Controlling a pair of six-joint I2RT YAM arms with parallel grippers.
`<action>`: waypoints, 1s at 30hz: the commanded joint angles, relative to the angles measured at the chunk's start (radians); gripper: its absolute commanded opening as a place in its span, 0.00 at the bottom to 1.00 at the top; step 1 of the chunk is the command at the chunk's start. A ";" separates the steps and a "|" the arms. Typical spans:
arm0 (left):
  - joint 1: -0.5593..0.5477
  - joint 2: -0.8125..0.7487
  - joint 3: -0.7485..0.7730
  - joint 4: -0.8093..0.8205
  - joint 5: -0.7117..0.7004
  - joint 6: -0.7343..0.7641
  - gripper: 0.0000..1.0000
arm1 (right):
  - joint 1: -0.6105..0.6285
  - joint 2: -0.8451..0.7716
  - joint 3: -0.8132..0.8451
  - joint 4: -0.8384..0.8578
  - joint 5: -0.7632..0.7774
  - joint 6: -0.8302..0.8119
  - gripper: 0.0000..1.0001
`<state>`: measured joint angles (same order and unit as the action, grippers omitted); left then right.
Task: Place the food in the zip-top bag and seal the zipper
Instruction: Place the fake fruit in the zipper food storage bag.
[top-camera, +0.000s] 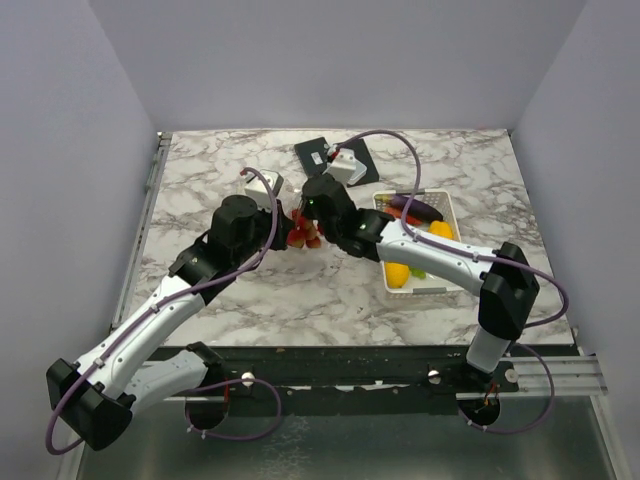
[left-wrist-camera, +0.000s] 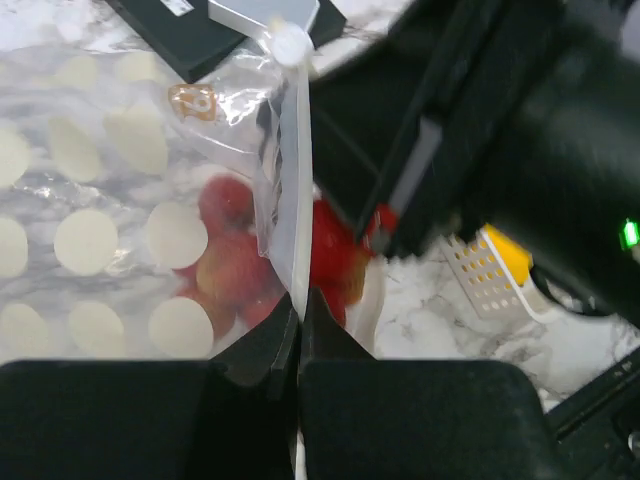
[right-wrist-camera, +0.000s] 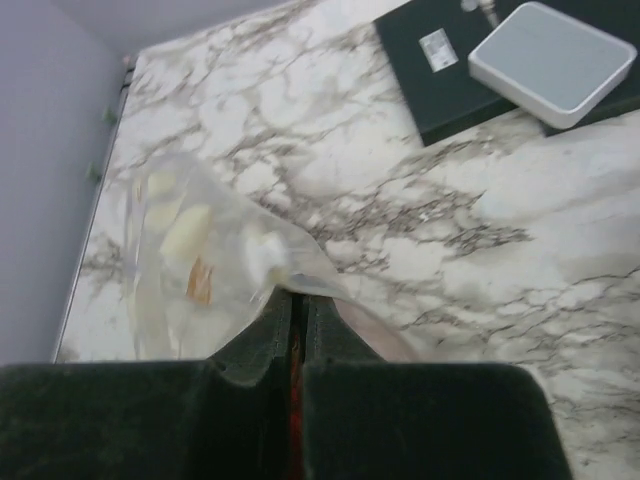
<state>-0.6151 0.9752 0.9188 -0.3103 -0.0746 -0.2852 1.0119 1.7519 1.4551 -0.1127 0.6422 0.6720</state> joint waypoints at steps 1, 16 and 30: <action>-0.008 -0.022 -0.017 -0.023 0.175 -0.040 0.00 | -0.045 -0.041 -0.003 0.027 0.096 0.034 0.01; -0.008 -0.004 -0.005 0.003 0.178 -0.204 0.00 | -0.052 -0.103 -0.077 0.045 0.026 0.018 0.01; 0.000 -0.021 -0.064 0.139 0.134 -0.387 0.00 | -0.052 -0.119 -0.085 -0.049 -0.083 -0.028 0.46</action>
<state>-0.6193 0.9764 0.8589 -0.2337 0.0845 -0.6094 0.9585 1.6756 1.3796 -0.1383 0.6029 0.6758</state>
